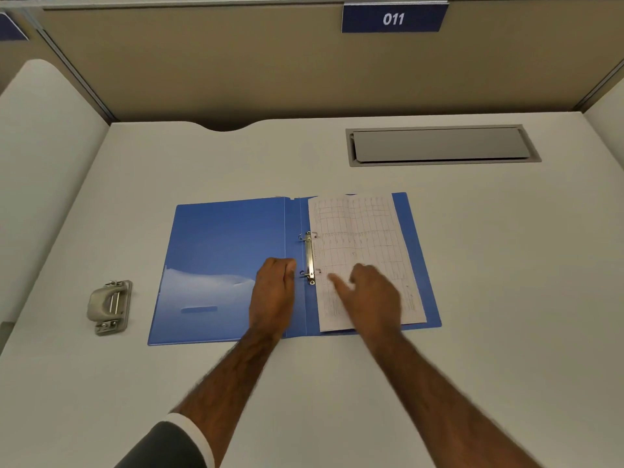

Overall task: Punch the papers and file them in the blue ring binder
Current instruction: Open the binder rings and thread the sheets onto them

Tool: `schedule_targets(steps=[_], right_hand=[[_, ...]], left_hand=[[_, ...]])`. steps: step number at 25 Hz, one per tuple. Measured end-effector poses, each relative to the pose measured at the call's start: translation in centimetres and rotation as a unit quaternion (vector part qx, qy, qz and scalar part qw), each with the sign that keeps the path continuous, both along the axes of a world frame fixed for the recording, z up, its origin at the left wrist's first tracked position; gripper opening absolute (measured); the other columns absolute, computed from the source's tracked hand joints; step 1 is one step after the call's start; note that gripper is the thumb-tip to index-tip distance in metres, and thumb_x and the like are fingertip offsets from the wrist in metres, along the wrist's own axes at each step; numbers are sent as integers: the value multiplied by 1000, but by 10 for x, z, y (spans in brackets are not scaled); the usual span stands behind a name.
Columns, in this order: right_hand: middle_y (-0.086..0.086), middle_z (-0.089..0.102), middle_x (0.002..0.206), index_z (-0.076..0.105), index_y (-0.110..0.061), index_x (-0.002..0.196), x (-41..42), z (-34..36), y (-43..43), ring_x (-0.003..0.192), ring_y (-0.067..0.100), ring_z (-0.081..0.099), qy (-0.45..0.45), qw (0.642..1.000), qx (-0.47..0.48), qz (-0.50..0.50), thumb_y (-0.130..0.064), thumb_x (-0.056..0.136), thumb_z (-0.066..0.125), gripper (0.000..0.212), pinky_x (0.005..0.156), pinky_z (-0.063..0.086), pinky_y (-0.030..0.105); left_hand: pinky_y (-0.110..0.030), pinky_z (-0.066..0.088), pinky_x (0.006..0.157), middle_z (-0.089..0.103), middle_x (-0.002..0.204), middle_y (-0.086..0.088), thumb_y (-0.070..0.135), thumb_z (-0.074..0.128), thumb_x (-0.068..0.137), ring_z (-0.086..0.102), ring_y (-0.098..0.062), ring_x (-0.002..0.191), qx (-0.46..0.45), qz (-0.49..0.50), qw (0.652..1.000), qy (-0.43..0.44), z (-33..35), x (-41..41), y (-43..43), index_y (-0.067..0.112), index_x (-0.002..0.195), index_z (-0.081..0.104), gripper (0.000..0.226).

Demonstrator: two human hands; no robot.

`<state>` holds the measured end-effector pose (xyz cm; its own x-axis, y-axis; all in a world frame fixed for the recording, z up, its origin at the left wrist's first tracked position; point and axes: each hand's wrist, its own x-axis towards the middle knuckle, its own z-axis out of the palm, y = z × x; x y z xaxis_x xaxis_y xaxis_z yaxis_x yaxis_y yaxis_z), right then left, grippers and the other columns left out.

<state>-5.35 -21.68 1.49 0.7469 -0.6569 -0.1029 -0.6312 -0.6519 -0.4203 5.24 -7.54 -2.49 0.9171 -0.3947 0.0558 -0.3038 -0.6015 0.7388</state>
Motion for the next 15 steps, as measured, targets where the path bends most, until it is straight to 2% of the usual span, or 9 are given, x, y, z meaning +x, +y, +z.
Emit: schedule_targets(steps=[2, 5, 6, 8, 11, 13, 15], right_hand=[[4, 65, 95, 61, -14, 106, 14, -4, 24, 78, 17, 62, 79, 994, -41, 56, -74, 90, 35, 67, 61, 43, 27], [6, 66, 104, 54, -14, 116, 27, -12, 36, 87, 21, 65, 105, 993, -14, 47, -78, 86, 37, 73, 65, 47, 30], [6, 66, 104, 53, -14, 117, 31, -15, 36, 87, 21, 65, 111, 993, -4, 40, -79, 85, 38, 74, 65, 47, 30], [4, 67, 99, 53, -15, 114, 35, -15, 36, 83, 19, 65, 118, 993, -2, 27, -82, 82, 37, 77, 61, 46, 28], [2, 67, 89, 58, -15, 106, 43, -11, 34, 73, 17, 63, 123, 992, -1, 16, -83, 83, 36, 75, 55, 43, 27], [-1, 61, 78, 62, -14, 100, 47, -10, 37, 66, 15, 57, 132, 991, 2, 18, -79, 86, 36, 71, 52, 39, 25], [-2, 56, 75, 65, -15, 99, 52, -9, 40, 65, 14, 55, 142, 990, 10, 17, -74, 90, 36, 66, 52, 40, 25]], left_hand=[[-39, 43, 100, 63, 122, -14, 12, 49, 100, 56, -28, 114, 70, -20, 997, -33, -4, 9, 2, 9, 118, 64, 24], [-42, 24, 118, 39, 154, -8, 6, 58, 93, 32, -30, 144, 207, -146, 967, -41, -2, 22, -5, 14, 141, 51, 49], [-42, 21, 120, 33, 158, -7, 4, 57, 93, 26, -28, 147, 211, -160, 964, -38, 1, 27, -9, 15, 145, 45, 54], [-39, 24, 119, 36, 156, -7, 6, 50, 98, 30, -27, 145, 172, -134, 975, -35, 9, 40, -19, 15, 147, 42, 51], [-35, 44, 102, 57, 137, -8, 18, 44, 102, 53, -25, 125, 133, -108, 985, 16, 23, 67, -36, 16, 136, 56, 36], [-27, 47, 78, 68, 113, -5, 31, 44, 102, 62, -18, 98, 131, -119, 981, 81, 33, 80, -49, 18, 108, 69, 29], [-27, 40, 58, 62, 79, -1, 55, 44, 96, 56, -16, 71, 167, -107, 974, 108, 43, 91, -66, 17, 74, 57, 46]])
